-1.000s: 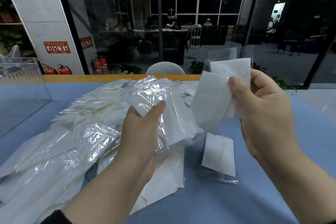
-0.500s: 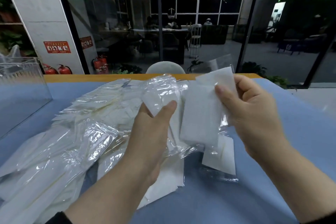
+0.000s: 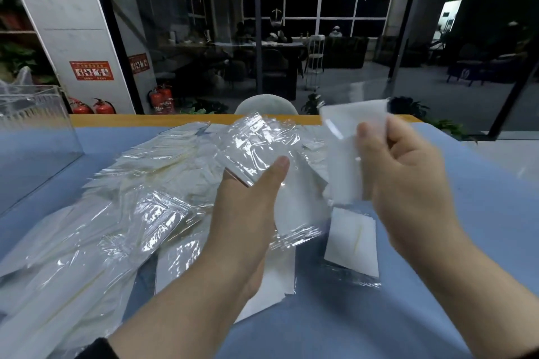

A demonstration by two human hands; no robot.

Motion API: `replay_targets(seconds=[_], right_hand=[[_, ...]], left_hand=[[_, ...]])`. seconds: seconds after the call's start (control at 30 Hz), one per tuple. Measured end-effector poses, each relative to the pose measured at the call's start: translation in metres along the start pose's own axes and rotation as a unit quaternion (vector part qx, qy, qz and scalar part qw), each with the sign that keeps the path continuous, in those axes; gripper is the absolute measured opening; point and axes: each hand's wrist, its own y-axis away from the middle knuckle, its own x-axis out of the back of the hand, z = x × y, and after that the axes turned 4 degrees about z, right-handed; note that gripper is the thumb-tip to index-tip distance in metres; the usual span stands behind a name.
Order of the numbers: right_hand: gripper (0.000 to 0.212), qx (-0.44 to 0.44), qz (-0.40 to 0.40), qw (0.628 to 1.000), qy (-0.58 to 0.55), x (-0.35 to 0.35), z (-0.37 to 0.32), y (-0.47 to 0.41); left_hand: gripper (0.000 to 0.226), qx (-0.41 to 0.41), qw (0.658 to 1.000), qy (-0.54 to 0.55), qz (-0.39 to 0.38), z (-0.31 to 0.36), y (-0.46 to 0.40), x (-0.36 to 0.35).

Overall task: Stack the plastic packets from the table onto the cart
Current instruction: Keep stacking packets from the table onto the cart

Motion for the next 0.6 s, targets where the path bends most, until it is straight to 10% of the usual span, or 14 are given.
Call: replay_targets(seconds=[0.3, 0.47, 0.6], right_hand=[[0.042, 0.03, -0.095, 0.973, 0.207, 0.008, 0.003, -0.013], [0.059, -0.13, -0.336, 0.79, 0.496, 0.048, 0.038, -0.031], [0.068, -0.128, -0.365, 0.777, 0.497, 0.044, 0.044, -0.031]], left_hand=[[0.029, 0.009, 0.999, 0.033, 0.0, 0.004, 0.001, -0.001], [0.033, 0.005, 0.999, 0.026, 0.035, 0.008, -0.006, 0.009], [0.033, 0.003, 0.999, 0.023, 0.04, 0.008, -0.006, 0.009]])
